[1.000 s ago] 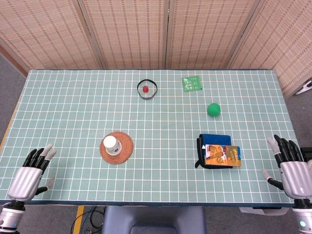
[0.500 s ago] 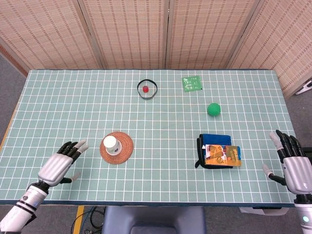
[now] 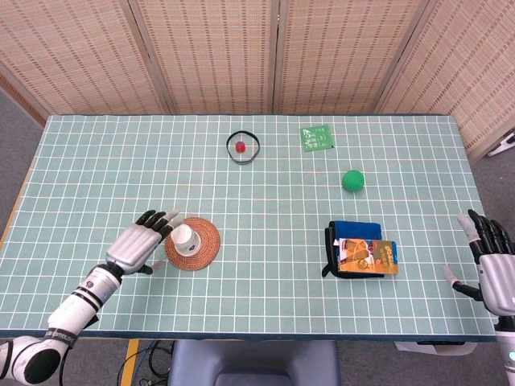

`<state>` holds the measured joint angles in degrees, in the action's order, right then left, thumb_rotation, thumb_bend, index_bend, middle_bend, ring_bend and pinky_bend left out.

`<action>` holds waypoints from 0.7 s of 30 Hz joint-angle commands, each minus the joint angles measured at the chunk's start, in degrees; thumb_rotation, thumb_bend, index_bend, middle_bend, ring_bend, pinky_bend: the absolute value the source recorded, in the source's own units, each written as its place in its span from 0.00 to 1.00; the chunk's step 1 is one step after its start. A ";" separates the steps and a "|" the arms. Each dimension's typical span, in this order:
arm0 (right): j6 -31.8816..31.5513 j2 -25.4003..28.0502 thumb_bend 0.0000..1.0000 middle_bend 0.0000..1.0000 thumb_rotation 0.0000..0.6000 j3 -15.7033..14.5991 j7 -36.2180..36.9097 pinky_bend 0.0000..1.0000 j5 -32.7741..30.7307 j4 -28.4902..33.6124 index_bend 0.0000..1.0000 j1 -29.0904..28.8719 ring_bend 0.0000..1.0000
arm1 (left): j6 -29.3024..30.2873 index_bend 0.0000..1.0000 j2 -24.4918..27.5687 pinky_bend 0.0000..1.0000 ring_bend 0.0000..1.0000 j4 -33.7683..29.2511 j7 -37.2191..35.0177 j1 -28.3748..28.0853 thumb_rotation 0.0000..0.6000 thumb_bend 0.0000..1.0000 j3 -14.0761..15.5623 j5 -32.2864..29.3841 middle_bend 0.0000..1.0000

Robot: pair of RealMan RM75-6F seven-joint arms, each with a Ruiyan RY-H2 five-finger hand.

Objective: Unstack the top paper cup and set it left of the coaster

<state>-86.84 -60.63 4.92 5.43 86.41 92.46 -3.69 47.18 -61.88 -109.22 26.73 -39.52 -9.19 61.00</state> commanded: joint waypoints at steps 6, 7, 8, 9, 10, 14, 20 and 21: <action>1.42 0.11 0.25 0.00 1.00 0.36 0.70 0.00 -1.31 -0.64 0.00 -0.46 0.00 | -4.72 0.06 -3.24 0.00 0.00 5.03 0.16 -6.12 1.00 0.33 -0.37 -5.57 0.00; 1.65 0.13 0.25 0.00 1.00 0.47 0.87 0.00 -1.59 -0.77 0.00 -0.55 0.00 | -4.92 0.06 -3.43 0.00 0.00 5.35 0.29 -6.71 1.00 0.33 -0.35 -6.20 0.00; 1.87 0.16 0.25 0.00 1.00 0.57 1.02 0.00 -1.85 -0.90 0.00 -0.63 0.00 | -5.04 0.05 -3.64 0.00 0.00 5.62 0.38 -7.25 1.00 0.33 -0.35 -6.72 0.00; 2.12 0.19 0.25 0.00 1.00 0.68 1.30 0.00 -2.14 -1.02 0.00 -0.72 0.00 | -5.24 0.04 -3.90 0.00 0.00 6.09 0.46 -8.00 1.00 0.33 -0.39 -7.44 0.00; 2.23 0.21 0.25 0.00 1.00 0.75 1.50 0.00 -2.26 -1.13 0.00 -0.77 0.00 | -5.35 0.04 -4.00 0.00 0.00 6.36 0.55 -8.49 1.00 0.33 -0.33 -7.98 0.00; 2.56 0.22 0.25 0.00 1.00 0.95 2.00 0.00 -2.63 -1.58 0.00 -0.95 0.00 | -5.86 0.04 -4.31 0.00 0.00 7.65 0.55 -10.30 1.00 0.33 0.03 -9.99 0.00; 3.06 0.14 0.25 0.00 1.00 1.13 2.09 0.00 -3.19 -1.96 0.00 -1.15 0.00 | -6.27 0.12 -4.13 0.00 0.00 8.40 0.60 -12.31 1.00 0.33 1.20 -12.12 0.00; 3.00 0.14 0.25 0.00 1.00 1.12 2.06 0.00 -3.17 -1.91 0.00 -1.13 0.00 | -6.17 0.13 -4.03 0.00 0.00 8.45 0.57 -12.51 1.00 0.33 1.51 -12.42 0.00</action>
<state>-83.82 -60.49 6.05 7.49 83.24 90.54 -4.82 40.97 -65.98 -100.82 27.33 -51.93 -7.79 48.70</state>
